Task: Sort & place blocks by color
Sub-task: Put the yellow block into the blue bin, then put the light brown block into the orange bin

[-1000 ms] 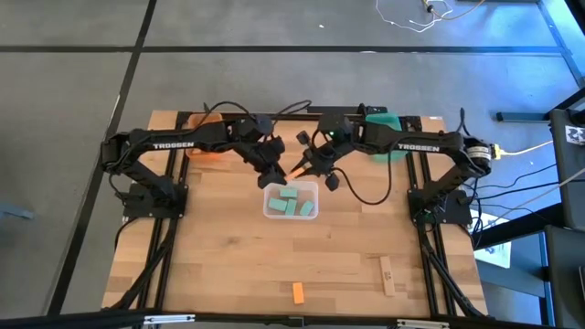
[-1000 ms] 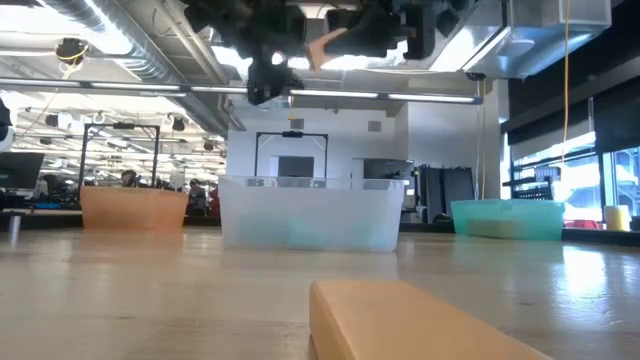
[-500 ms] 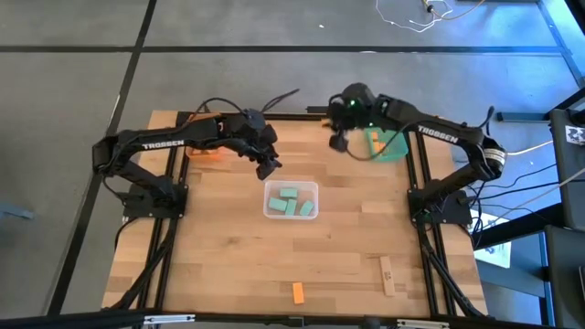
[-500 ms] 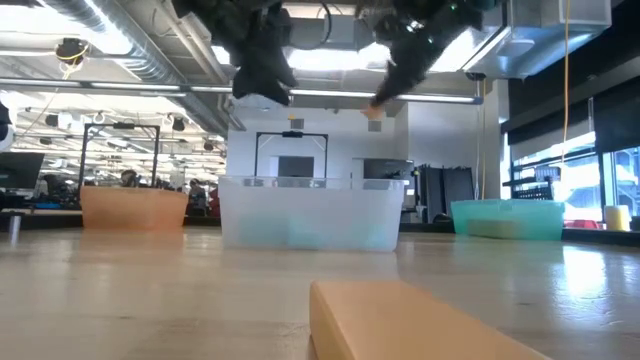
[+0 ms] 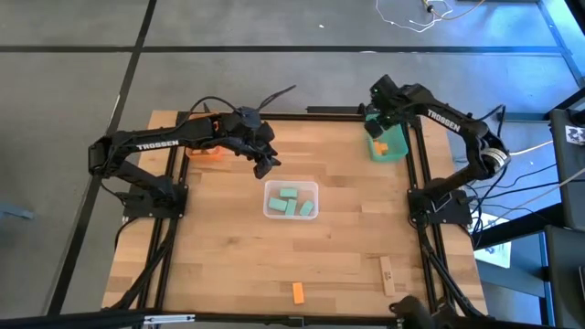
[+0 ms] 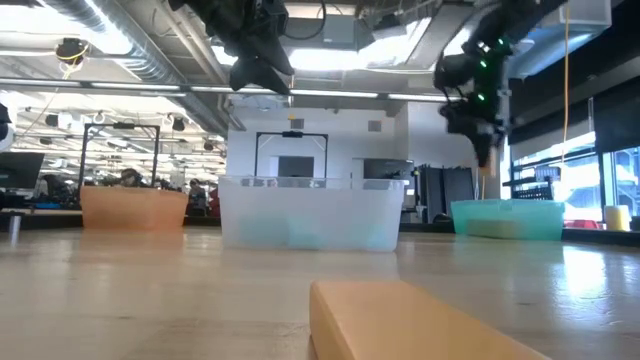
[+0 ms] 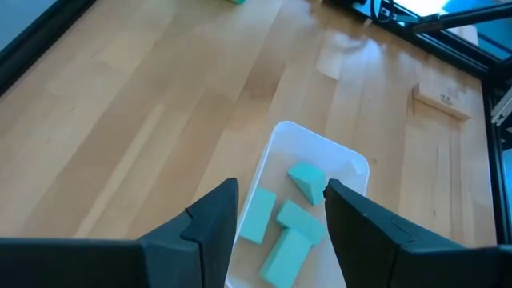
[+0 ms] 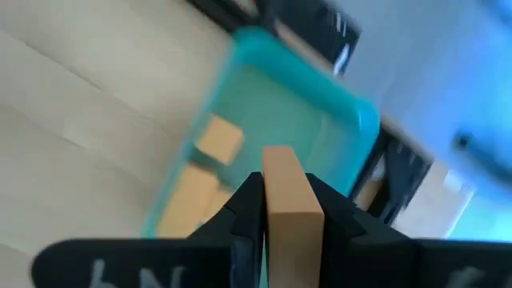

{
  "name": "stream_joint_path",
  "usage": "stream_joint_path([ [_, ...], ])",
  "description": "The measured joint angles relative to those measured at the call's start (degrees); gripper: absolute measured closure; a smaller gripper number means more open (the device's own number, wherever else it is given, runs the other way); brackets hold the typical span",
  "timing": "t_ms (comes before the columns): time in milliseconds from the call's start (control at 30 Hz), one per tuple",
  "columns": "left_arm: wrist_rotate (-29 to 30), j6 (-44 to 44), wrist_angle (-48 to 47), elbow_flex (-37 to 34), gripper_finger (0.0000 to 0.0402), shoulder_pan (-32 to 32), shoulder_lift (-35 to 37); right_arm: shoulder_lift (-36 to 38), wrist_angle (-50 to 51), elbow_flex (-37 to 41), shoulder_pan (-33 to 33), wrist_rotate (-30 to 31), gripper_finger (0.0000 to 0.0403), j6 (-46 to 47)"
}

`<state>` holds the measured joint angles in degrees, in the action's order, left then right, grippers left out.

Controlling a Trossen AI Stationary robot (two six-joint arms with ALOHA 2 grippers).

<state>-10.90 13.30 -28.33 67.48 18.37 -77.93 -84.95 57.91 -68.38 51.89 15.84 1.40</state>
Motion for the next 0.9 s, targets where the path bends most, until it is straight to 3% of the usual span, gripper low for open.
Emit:
stream_joint_path([
  [267,-0.04,0.00,0.04,0.00,0.0226,0.00,0.00,-0.02,-4.29,7.73,7.33,-8.53,0.0344,0.60],
  [567,0.31,0.04,0.05,0.00,0.0226,0.00,0.00,-0.17,-10.04,12.22,7.52,-9.58,0.0340,-0.14],
  [767,0.31,0.07,0.05,0.00,0.0226,-0.02,0.00,-0.17,-10.77,12.96,7.52,-9.91,0.0257,0.04],
  [900,0.32,0.14,0.05,0.00,0.0226,-0.02,-0.02,-0.17,-11.29,12.96,7.52,-9.93,0.0226,-0.04],
])
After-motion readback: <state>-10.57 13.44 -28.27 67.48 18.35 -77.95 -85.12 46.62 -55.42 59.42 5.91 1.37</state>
